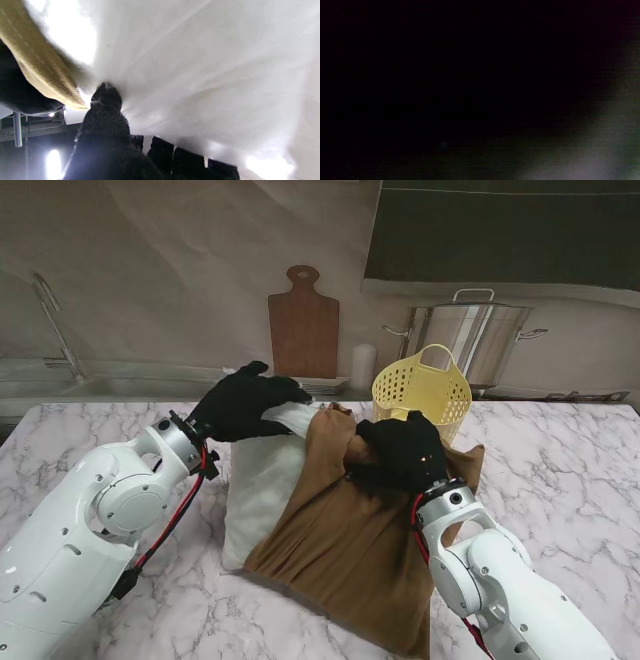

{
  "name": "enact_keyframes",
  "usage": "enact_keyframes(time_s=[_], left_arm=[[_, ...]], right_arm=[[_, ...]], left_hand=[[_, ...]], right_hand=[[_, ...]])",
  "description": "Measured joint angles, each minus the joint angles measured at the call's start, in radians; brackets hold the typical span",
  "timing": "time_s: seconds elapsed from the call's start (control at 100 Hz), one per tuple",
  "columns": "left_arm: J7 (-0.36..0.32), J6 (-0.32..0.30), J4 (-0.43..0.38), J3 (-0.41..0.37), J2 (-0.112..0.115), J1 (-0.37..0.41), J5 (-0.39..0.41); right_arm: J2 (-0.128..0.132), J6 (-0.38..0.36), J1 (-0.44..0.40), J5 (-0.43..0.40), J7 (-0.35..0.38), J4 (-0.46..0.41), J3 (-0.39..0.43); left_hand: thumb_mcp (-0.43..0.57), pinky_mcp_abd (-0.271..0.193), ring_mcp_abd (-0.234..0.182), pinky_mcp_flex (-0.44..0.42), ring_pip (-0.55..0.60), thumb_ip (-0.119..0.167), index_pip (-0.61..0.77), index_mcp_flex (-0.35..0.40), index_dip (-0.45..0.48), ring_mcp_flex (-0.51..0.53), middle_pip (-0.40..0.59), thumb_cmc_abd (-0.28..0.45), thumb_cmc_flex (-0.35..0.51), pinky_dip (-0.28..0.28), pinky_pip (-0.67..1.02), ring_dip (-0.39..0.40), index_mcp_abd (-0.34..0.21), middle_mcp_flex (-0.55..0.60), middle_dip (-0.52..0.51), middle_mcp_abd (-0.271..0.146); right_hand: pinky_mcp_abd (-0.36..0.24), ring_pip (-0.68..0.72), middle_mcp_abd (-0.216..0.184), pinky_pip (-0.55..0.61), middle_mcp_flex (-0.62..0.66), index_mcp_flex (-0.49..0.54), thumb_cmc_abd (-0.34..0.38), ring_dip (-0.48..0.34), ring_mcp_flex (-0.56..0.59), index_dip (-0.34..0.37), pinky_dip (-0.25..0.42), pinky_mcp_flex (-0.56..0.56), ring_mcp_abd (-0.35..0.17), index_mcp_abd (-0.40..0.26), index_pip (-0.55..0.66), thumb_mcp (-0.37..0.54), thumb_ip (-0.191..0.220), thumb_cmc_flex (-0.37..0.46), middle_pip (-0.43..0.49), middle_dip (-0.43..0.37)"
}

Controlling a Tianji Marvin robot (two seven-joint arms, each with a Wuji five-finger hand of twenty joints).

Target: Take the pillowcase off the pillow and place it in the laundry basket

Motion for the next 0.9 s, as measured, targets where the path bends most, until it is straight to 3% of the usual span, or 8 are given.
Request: enact_keyframes(time_s=[0.12,0.17,0.24,0.31,0.41,0.51,0.71,0.9], left_arm=[[-0.017,0.0,0.004,-0.046,-0.001,0.002,0.0],[-0.042,0.005,0.003,-0.07,0.0,0.004,-0.004],[-0.15,0.02,-0.005,-0.103,0.003,0.005,-0.061],[-0.262,0.041,-0.014,-0.116,0.018,0.003,-0.149],[-0.229,0.037,-0.004,-0.104,0.035,-0.01,-0.12],[-0.233,0.024,0.014,-0.087,0.04,-0.035,-0.107],[-0.443,0.03,0.008,-0.026,0.065,-0.103,-0.208],[-0.44,0.072,0.02,0.059,0.075,-0.163,-0.223]], right_arm=[[0.002,-0.001,0.008,-0.028,-0.02,0.004,0.002],[0.004,-0.001,0.014,-0.028,-0.022,0.009,0.001],[0.006,-0.001,0.024,-0.028,-0.024,0.017,-0.006],[0.008,0.0,0.037,-0.028,-0.026,0.026,-0.018],[0.011,0.002,0.057,-0.031,-0.029,0.038,-0.044],[0.014,0.002,0.079,-0.052,-0.033,0.046,-0.071],[0.016,-0.005,0.114,-0.093,-0.059,0.058,-0.11],[0.017,-0.003,0.128,-0.097,-0.086,0.07,-0.127]], left_hand=[[0.001,0.03,0.036,-0.083,-0.07,0.0,-0.107,-0.073,-0.083,-0.142,-0.077,0.04,-0.076,-0.034,0.003,-0.072,0.033,-0.166,-0.075,0.043],[0.008,0.047,0.054,-0.127,-0.103,0.002,-0.164,-0.155,-0.133,-0.222,-0.115,0.046,-0.138,-0.064,0.005,-0.116,0.061,-0.261,-0.113,0.069],[0.019,0.081,0.097,-0.177,-0.134,0.003,-0.235,-0.271,-0.191,-0.321,-0.142,0.047,-0.238,-0.111,0.005,-0.163,0.113,-0.393,-0.164,0.106],[0.022,0.091,0.127,-0.192,-0.162,0.003,-0.279,-0.35,-0.278,-0.388,-0.163,-0.022,-0.33,-0.168,0.005,-0.208,0.16,-0.47,-0.235,0.127],[0.031,0.095,0.139,-0.201,-0.173,0.003,-0.291,-0.364,-0.364,-0.438,-0.169,-0.076,-0.363,-0.219,0.005,-0.237,0.187,-0.489,-0.273,0.135],[0.041,0.095,0.139,-0.2,-0.171,0.003,-0.291,-0.364,-0.377,-0.439,-0.169,-0.1,-0.363,-0.241,0.005,-0.248,0.217,-0.489,-0.281,0.139],[0.043,0.025,0.093,-0.14,-0.138,0.003,-0.291,-0.364,-0.363,-0.345,-0.163,-0.127,-0.363,-0.213,0.006,-0.248,0.255,-0.423,-0.245,0.152],[0.047,-0.025,0.048,-0.017,-0.091,0.003,-0.264,-0.363,-0.253,-0.124,-0.108,-0.158,-0.288,-0.137,0.007,-0.198,0.307,-0.181,-0.164,0.118]], right_hand=[[0.0,0.0,0.0,0.0,0.001,0.0,0.007,0.0,0.006,0.008,-0.001,0.001,0.0,0.0,0.015,0.001,0.0,0.001,0.004,0.002],[0.0,0.0,0.0,0.0,0.001,0.0,0.007,0.0,0.007,0.014,-0.004,0.001,0.0,0.0,0.015,0.001,0.0,0.004,0.004,0.002],[-0.001,0.0,0.0,0.001,0.002,0.001,0.007,0.0,0.008,0.017,-0.008,0.002,0.0,0.0,0.016,0.001,0.0,0.005,0.005,0.003],[-0.001,0.008,0.0,0.001,0.005,0.001,0.008,0.0,0.009,0.018,-0.008,0.002,0.0,0.0,0.023,0.001,0.0,0.006,0.005,0.009],[-0.001,0.017,0.0,0.001,0.011,0.008,0.008,0.0,0.009,0.027,-0.009,0.003,0.0,0.0,0.024,0.001,0.0,0.015,0.006,0.012],[-0.001,0.017,0.0,0.001,0.012,0.009,0.009,0.0,0.011,0.028,-0.01,0.005,0.0,0.0,0.024,0.001,0.0,0.015,0.006,0.013],[-0.002,0.017,0.0,0.001,0.012,0.009,0.017,0.0,0.013,0.038,-0.02,0.004,0.0,0.0,0.024,0.002,0.0,0.015,0.006,0.013],[-0.002,0.017,0.0,0.001,0.012,0.01,0.017,0.0,0.013,0.041,-0.02,0.001,0.0,-0.003,0.024,0.002,0.0,0.015,0.006,0.013]])
